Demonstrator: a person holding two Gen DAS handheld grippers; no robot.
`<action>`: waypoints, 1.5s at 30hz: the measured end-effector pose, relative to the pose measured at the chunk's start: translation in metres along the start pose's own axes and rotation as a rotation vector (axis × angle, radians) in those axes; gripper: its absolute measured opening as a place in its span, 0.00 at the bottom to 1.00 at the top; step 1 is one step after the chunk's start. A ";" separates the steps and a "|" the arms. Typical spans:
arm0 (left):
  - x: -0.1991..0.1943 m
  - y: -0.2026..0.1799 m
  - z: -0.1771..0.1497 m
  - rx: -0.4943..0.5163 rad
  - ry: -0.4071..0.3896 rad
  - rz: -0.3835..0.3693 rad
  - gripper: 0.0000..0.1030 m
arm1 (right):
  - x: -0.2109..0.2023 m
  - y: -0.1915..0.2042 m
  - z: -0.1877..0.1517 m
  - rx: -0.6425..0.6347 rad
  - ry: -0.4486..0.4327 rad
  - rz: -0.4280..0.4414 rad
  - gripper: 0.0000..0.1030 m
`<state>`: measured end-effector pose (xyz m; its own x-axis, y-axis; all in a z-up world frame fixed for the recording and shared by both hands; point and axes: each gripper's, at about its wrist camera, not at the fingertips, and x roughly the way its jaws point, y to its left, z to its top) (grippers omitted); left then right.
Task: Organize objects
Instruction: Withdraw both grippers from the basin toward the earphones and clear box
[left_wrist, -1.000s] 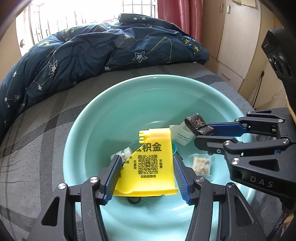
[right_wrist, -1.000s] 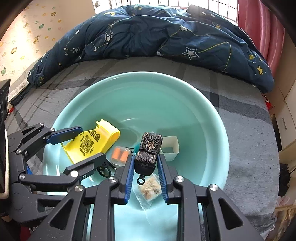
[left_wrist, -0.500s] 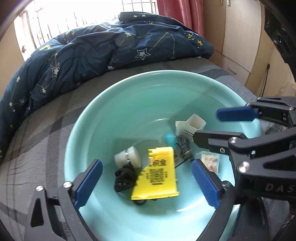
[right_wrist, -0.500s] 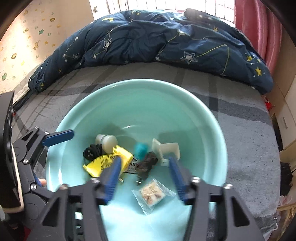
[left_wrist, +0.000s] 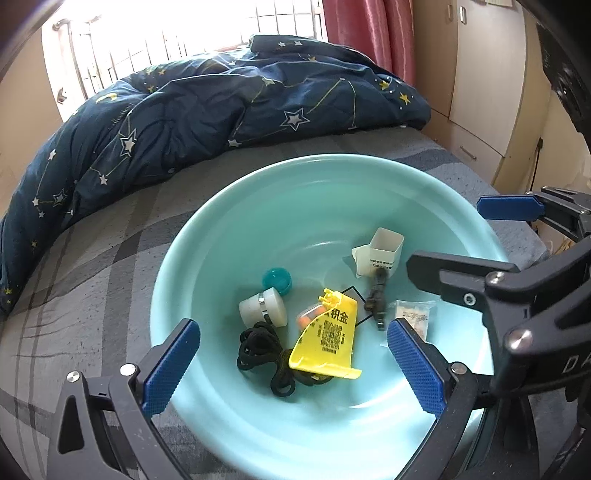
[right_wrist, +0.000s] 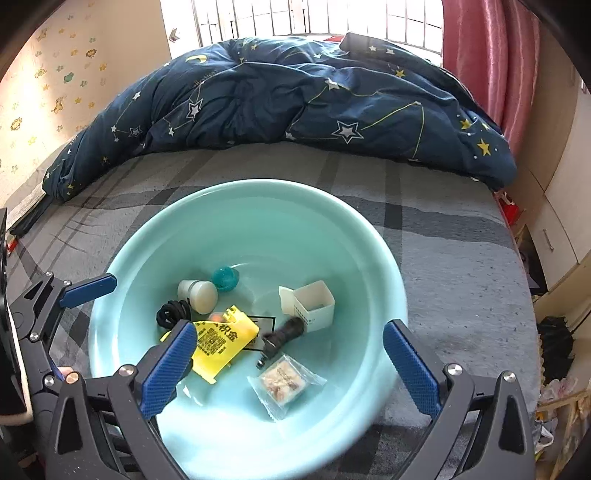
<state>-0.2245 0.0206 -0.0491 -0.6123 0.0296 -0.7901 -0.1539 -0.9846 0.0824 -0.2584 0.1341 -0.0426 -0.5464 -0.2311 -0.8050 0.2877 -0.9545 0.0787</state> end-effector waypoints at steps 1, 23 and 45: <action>-0.003 0.000 -0.001 -0.001 -0.003 0.000 1.00 | -0.003 0.001 -0.001 -0.002 -0.003 -0.001 1.00; -0.074 -0.011 -0.028 -0.027 -0.081 0.018 1.00 | -0.073 0.008 -0.038 -0.010 -0.058 -0.008 1.00; -0.115 -0.029 -0.090 -0.052 -0.137 0.019 1.00 | -0.111 0.015 -0.100 -0.009 -0.106 0.001 1.00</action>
<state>-0.0797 0.0298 -0.0152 -0.7151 0.0301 -0.6984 -0.1030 -0.9927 0.0626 -0.1146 0.1640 -0.0112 -0.6264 -0.2512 -0.7379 0.2953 -0.9526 0.0736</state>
